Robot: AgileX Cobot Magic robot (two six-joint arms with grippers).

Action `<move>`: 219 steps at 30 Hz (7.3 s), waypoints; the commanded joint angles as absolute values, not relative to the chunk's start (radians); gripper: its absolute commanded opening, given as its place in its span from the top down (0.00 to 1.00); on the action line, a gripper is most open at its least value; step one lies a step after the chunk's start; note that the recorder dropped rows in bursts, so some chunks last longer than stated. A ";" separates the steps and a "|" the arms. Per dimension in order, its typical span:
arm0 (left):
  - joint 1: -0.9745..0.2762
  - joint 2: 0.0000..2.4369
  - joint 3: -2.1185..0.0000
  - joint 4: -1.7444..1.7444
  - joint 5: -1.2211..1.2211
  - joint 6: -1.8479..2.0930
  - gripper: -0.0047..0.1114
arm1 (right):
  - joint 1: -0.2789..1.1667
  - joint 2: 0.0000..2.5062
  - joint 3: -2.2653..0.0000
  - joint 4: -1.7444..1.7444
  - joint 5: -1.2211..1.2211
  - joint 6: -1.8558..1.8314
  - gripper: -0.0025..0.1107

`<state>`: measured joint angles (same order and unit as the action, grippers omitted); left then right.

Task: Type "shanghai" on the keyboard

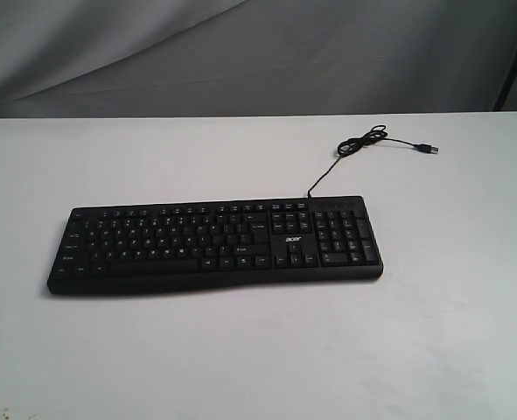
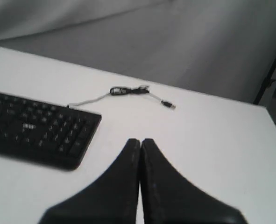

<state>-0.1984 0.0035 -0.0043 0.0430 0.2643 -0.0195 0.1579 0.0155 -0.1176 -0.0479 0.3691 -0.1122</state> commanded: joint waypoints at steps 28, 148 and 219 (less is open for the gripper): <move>-0.202 0.000 0.000 0.044 0.259 -0.022 0.96 | 0.497 0.657 -0.515 0.005 0.063 0.135 0.98; -0.202 0.000 0.000 0.044 0.259 -0.022 0.96 | 0.888 2.485 -1.903 0.163 0.253 -0.632 0.98; -0.202 0.000 0.000 0.044 0.259 -0.022 0.96 | 0.800 2.275 -1.538 0.096 0.103 -0.290 0.98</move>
